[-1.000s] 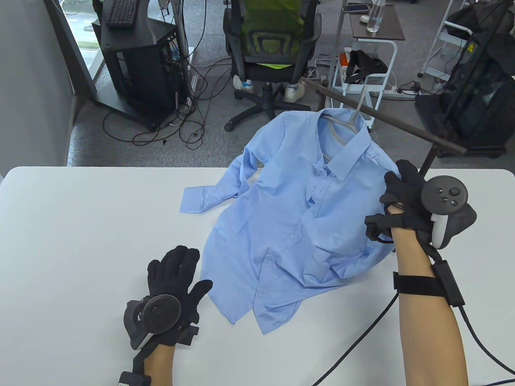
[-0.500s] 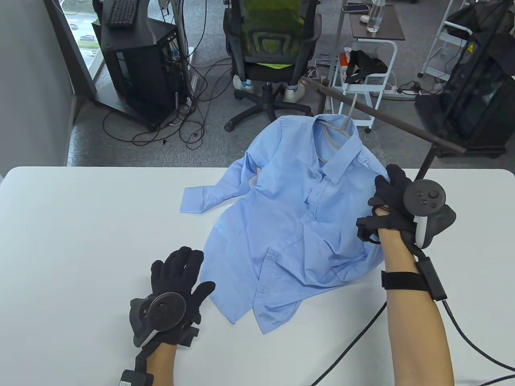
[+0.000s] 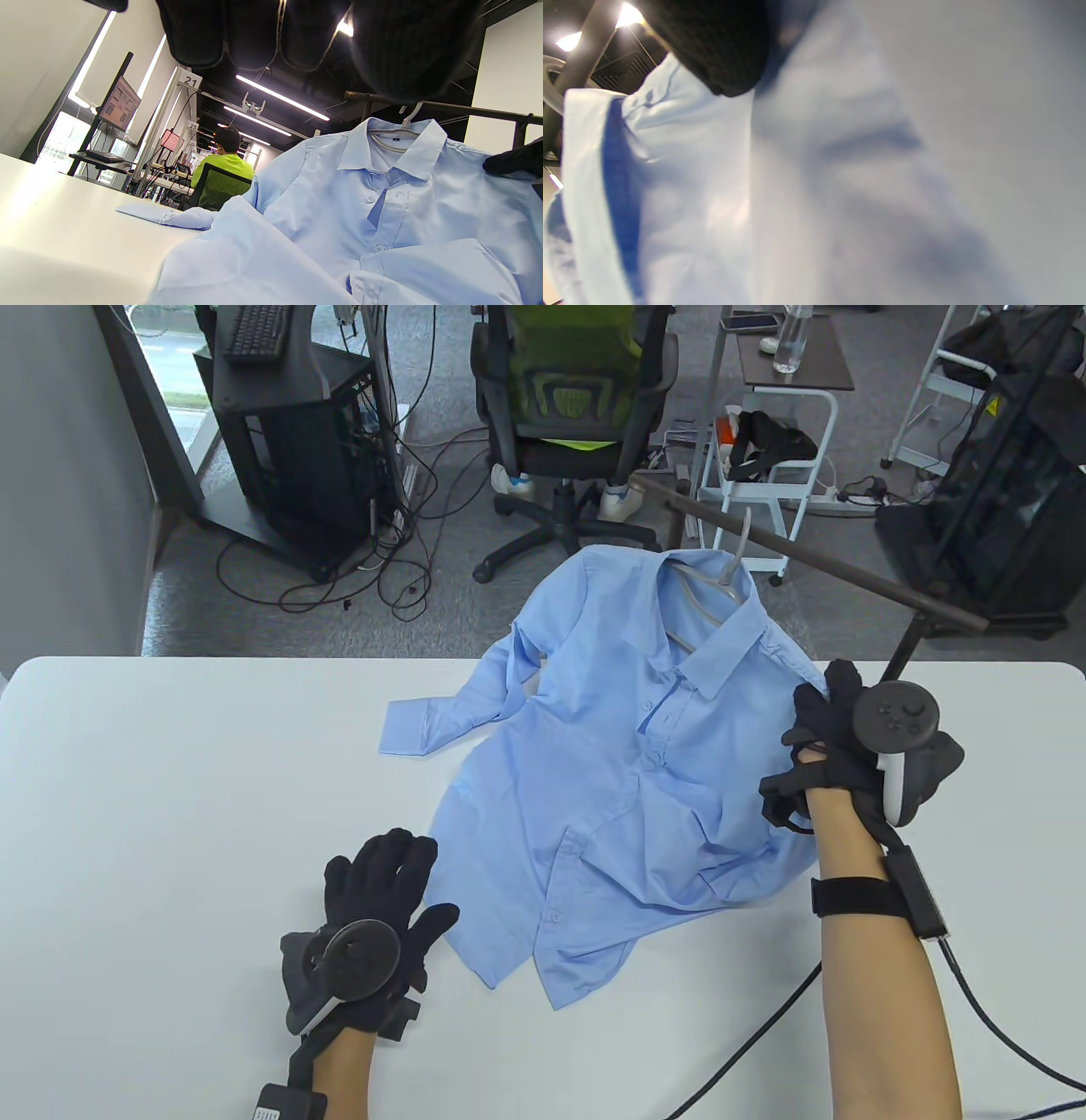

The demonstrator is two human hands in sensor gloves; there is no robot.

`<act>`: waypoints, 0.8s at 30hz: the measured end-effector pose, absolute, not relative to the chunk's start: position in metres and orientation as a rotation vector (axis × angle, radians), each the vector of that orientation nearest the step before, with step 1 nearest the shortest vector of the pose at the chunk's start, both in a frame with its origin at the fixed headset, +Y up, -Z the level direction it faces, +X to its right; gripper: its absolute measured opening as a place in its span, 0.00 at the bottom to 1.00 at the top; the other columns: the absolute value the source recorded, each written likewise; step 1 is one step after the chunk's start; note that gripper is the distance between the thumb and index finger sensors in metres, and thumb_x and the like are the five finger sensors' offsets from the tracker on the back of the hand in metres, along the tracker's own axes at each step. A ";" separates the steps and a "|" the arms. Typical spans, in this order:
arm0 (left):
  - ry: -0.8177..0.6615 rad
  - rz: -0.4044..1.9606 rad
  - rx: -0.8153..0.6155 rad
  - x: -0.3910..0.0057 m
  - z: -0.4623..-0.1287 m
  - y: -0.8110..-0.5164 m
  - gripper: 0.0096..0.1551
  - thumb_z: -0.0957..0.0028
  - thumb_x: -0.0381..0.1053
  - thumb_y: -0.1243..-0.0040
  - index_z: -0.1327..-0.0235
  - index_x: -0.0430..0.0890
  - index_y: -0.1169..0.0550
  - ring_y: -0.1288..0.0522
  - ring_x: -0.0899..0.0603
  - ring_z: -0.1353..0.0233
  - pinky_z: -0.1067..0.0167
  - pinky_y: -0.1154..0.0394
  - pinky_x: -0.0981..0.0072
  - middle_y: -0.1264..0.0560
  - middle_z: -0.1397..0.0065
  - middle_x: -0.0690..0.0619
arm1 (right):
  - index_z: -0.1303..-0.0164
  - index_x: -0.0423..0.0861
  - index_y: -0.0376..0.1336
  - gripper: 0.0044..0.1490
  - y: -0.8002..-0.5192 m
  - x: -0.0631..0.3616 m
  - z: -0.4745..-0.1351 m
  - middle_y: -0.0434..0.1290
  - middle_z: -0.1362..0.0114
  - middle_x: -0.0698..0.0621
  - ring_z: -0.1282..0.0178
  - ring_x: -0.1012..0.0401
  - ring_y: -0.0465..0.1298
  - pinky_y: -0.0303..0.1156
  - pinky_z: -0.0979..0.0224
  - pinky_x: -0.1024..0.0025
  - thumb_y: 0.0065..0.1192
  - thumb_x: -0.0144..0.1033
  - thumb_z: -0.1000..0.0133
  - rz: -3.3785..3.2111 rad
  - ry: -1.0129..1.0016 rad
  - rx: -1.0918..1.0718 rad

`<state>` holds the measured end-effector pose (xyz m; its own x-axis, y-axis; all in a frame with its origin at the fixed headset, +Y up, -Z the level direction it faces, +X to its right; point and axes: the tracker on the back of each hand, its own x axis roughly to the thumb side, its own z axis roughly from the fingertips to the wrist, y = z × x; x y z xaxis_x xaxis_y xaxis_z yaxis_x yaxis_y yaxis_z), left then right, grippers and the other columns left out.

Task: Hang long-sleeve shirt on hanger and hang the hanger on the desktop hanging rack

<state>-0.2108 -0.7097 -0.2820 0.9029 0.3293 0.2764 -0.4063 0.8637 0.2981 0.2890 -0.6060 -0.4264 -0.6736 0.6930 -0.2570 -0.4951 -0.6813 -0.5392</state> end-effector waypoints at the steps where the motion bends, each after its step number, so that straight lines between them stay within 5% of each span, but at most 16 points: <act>1: -0.222 0.389 0.359 -0.210 -0.282 -0.710 0.49 0.60 0.67 0.32 0.23 0.53 0.31 0.34 0.33 0.17 0.28 0.45 0.25 0.37 0.16 0.46 | 0.27 0.48 0.65 0.41 -0.605 0.290 -0.425 0.69 0.32 0.37 0.34 0.37 0.72 0.63 0.32 0.33 0.73 0.50 0.51 2.313 -0.573 -0.583; 14: -0.285 0.323 0.369 -0.193 -0.276 -0.702 0.48 0.59 0.67 0.33 0.23 0.52 0.30 0.35 0.33 0.17 0.29 0.46 0.24 0.37 0.16 0.46 | 0.24 0.46 0.62 0.45 -0.559 0.260 -0.354 0.61 0.24 0.35 0.24 0.34 0.61 0.53 0.27 0.27 0.72 0.52 0.49 2.409 -0.656 -0.174; 24: -0.343 0.235 0.327 -0.175 -0.274 -0.703 0.47 0.58 0.66 0.34 0.23 0.51 0.29 0.34 0.32 0.18 0.29 0.46 0.24 0.35 0.17 0.45 | 0.23 0.48 0.63 0.45 -0.604 0.203 -0.304 0.60 0.22 0.36 0.22 0.33 0.59 0.52 0.26 0.26 0.71 0.55 0.49 2.596 -0.537 0.187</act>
